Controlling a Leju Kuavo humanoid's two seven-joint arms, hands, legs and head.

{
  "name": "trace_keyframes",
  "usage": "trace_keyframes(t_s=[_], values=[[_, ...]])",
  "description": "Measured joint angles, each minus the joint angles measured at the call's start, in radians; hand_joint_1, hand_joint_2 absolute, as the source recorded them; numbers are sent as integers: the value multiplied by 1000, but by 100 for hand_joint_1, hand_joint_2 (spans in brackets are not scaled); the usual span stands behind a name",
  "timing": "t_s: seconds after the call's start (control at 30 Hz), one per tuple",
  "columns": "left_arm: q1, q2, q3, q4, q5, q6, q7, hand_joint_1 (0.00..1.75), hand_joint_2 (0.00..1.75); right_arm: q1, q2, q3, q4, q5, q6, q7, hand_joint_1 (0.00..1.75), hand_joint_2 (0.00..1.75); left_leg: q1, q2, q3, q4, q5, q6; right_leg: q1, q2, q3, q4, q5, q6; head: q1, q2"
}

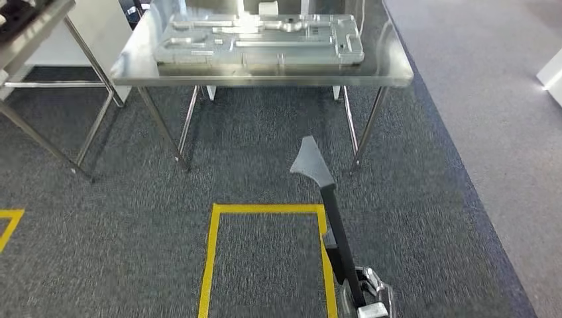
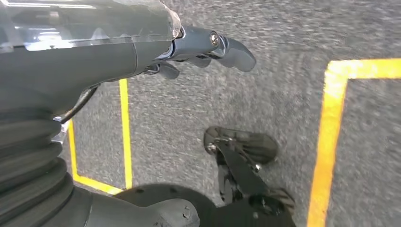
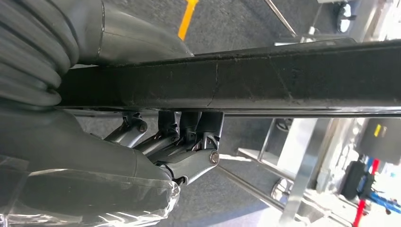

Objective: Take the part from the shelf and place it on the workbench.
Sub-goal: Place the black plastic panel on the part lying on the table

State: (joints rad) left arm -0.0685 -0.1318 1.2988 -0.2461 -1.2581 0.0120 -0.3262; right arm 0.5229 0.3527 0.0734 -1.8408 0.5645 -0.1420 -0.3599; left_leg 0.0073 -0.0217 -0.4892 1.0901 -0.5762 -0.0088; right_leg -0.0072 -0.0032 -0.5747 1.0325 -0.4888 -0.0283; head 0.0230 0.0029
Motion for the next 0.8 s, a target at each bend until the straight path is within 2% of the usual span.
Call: trace_keyframes(t_s=[0.03,0.1,0.13,0.17,0.2,0.23,0.27,0.33,0.4,0.47,0.5,0.53,0.6,0.63,0.67,0.7,0.77,0.8], values=[[-2,1,0,0,-3,-1,0,0,175,-2,0,0,0,7,-5,1,175,175,1,5,-24,47,-29,-2,0,-2,8,-2,-4,-4,-4,0],[-5,1,-1,0,-12,-5,3,0,175,-10,0,-2,-1,40,-24,10,175,175,2,9,-98,162,-82,-7,4,-4,17,-2,-15,-9,-9,0],[-4,1,-2,0,-18,-7,5,0,175,-17,0,-4,-3,66,-39,21,175,175,3,10,-127,197,-89,-9,6,-3,22,-2,-20,-10,-9,0],[-3,1,-3,0,-24,-9,6,0,175,-26,0,-6,-6,98,-55,35,175,175,3,11,-142,200,-75,-10,8,-2,29,-2,-26,-11,-9,0],[-2,2,-5,0,-30,-12,7,0,175,-38,0,-10,-12,132,-71,53,175,175,2,12,-138,165,-38,-9,10,-1,38,-2,-32,-10,-9,0],[-2,4,-8,0,-35,-14,7,0,175,-53,0,-13,-19,162,-84,70,175,175,1,14,-123,102,12,-3,12,0,48,-2,-39,-8,-9,0],[-2,7,-11,0,-39,-17,7,0,175,-68,0,-16,-27,185,-94,85,175,175,-2,17,-106,46,49,5,13,0,57,-3,-46,-6,-9,0],[-5,12,-18,0,-50,-23,8,0,175,-103,0,-21,-41,223,-109,110,175,175,-11,23,-86,-23,62,21,14,-1,67,-3,-56,2,-7,0],[-5,15,-27,0,-64,-27,9,0,175,-142,-2,-25,-52,273,-127,144,175,175,-15,23,-83,-36,54,33,14,-1,73,6,-58,14,-6,0],[-5,17,-38,1,-78,-33,9,0,175,-195,-13,-24,-60,347,-143,200,175,175,-8,23,-65,-53,75,44,14,-1,73,29,-64,24,-6,0],[-8,18,-44,1,-84,-37,9,0,175,-227,-22,-20,-63,383,-148,228,175,175,-4,23,-54,-59,77,48,13,0,61,53,-75,29,-3,0],[-13,18,-49,1,-89,-40,9,0,175,-260,-34,-17,-64,414,-151,252,175,175,-2,23,-46,-65,77,50,11,1,34,97,-95,35,-2,0],[-20,20,-57,2,-92,-42,9,0,175,-314,-52,-12,-64,444,-154,279,175,175,0,20,-41,-67,72,51,3,2,-43,208,-140,47,1,0],[-22,20,-60,2,-93,-42,9,0,175,-332,-59,-10,-63,450,-154,285,175,175,1,17,-37,-67,67,49,-2,2,-79,251,-148,51,1,0],[-21,20,-63,2,-94,-43,9,0,175,-343,-63,-8,-62,456,-156,290,175,175,3,14,-30,-67,61,47,-6,2,-101,263,-136,55,0,0],[-20,20,-66,2,-97,-43,9,0,175,-354,-67,-6,-61,470,-160,298,175,175,6,11,-21,-67,54,44,-10,2,-108,243,-104,58,0,0],[-18,20,-74,3,-106,-45,9,0,175,-386,-76,-1,-56,538,-174,325,175,175,11,8,0,-68,37,34,-15,2,-82,128,-6,63,0,0],[-20,20,-78,4,-112,-46,9,0,175,-411,-81,3,-52,591,-176,345,175,175,12,7,7,-68,30,28,-14,2,-71,74,19,63,1,0]])
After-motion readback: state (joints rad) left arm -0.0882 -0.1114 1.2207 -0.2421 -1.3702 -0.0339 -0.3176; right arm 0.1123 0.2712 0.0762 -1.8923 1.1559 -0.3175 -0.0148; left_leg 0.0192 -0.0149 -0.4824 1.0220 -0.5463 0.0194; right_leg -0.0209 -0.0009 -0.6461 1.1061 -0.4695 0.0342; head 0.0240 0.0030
